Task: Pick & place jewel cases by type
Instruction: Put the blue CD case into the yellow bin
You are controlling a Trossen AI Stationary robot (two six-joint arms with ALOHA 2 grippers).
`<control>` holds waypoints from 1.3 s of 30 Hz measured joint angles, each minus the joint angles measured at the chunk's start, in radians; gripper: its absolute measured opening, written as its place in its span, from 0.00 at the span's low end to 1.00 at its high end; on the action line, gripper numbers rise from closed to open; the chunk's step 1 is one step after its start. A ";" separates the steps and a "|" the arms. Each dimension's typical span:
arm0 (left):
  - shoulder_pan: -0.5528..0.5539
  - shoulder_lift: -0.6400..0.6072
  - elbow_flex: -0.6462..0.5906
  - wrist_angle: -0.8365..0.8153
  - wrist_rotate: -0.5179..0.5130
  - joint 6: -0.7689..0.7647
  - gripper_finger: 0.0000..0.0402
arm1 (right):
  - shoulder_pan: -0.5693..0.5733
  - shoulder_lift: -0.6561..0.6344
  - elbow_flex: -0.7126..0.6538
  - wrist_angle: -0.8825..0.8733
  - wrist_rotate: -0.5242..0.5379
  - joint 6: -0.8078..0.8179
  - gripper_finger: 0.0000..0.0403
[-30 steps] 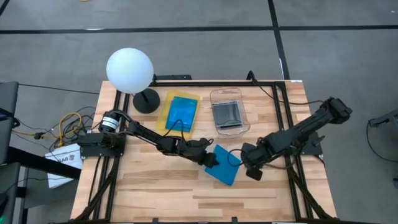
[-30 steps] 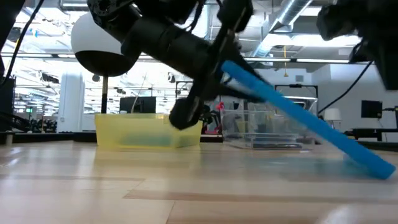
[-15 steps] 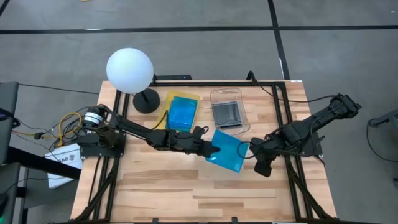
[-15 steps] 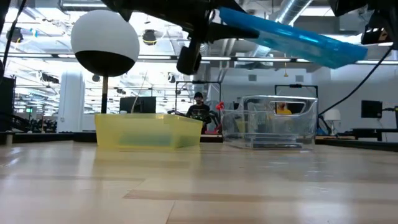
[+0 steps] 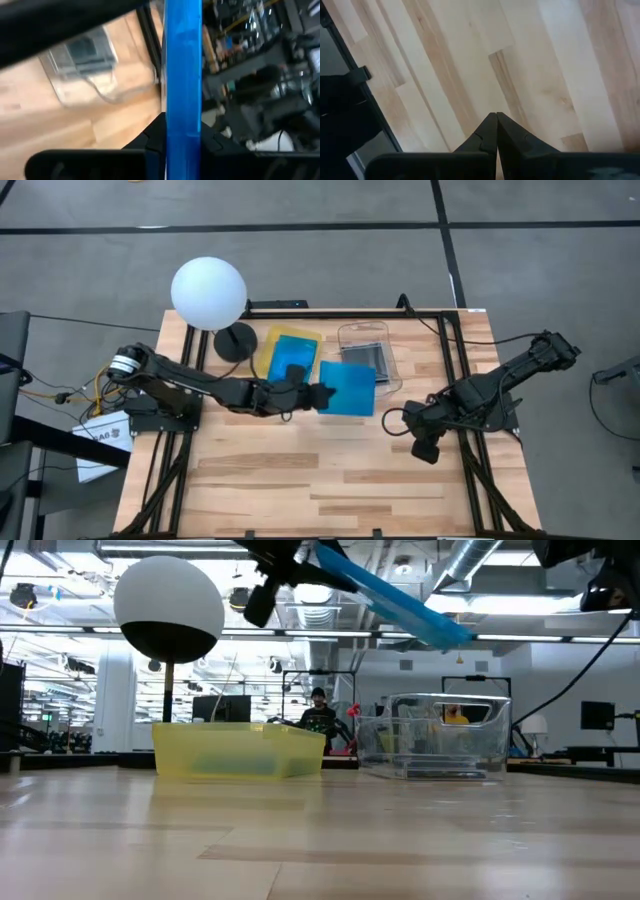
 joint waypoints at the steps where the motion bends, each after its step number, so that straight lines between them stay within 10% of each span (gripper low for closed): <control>1: 0.000 -0.013 0.000 -0.012 -0.022 0.000 0.09 | 0.000 0.000 0.000 0.002 0.002 -0.009 0.00; 39: -0.154 -0.079 0.000 -0.194 -0.728 -0.342 0.07 | -0.002 0.000 0.000 0.077 0.232 -0.115 0.00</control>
